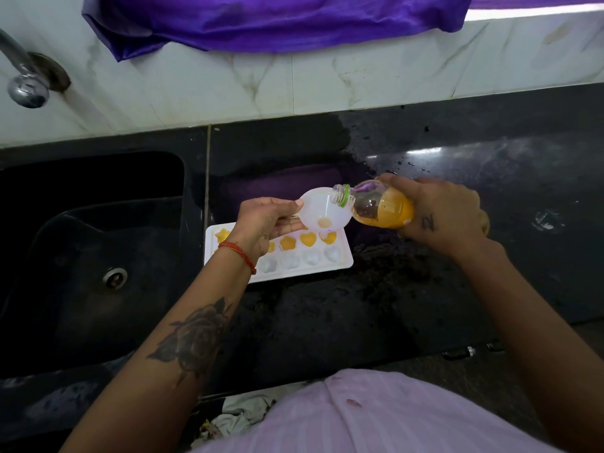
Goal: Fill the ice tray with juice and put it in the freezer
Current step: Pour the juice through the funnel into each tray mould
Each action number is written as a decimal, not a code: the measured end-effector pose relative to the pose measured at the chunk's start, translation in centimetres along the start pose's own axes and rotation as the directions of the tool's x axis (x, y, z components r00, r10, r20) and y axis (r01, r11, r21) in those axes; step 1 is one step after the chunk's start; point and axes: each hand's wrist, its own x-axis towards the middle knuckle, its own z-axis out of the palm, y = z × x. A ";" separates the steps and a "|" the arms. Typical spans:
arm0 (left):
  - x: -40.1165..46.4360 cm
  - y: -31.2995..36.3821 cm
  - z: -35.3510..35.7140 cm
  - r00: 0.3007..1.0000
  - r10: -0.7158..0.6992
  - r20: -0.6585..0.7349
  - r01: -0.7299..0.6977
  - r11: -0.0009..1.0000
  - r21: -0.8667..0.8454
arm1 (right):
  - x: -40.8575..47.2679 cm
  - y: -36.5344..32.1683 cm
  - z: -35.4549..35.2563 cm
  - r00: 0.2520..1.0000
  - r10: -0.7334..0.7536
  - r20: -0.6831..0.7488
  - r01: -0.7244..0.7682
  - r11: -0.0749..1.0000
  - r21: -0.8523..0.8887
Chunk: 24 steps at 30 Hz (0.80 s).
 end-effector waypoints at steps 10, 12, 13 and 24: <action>-2.1 0.9 -5.0 0.995 0.057 -0.077 -0.063 0.995 -0.080 | 0.9 -4.2 -1.1 0.991 -0.132 0.029 0.129 0.988 0.086; -2.6 0.9 -6.5 0.992 0.065 -0.109 -0.074 0.994 -0.085 | 1.1 -5.3 -0.9 0.986 -0.165 0.034 0.160 0.982 0.104; -2.8 0.9 -7.4 0.990 0.070 -0.125 -0.081 0.993 -0.086 | 1.3 -5.9 -0.8 0.983 -0.180 0.039 0.175 0.979 0.105; -5.7 -0.9 -14.3 0.969 0.086 -0.231 -0.112 0.988 -0.103 | 1.8 -11.5 1.3 0.949 -0.313 0.040 0.309 0.948 0.075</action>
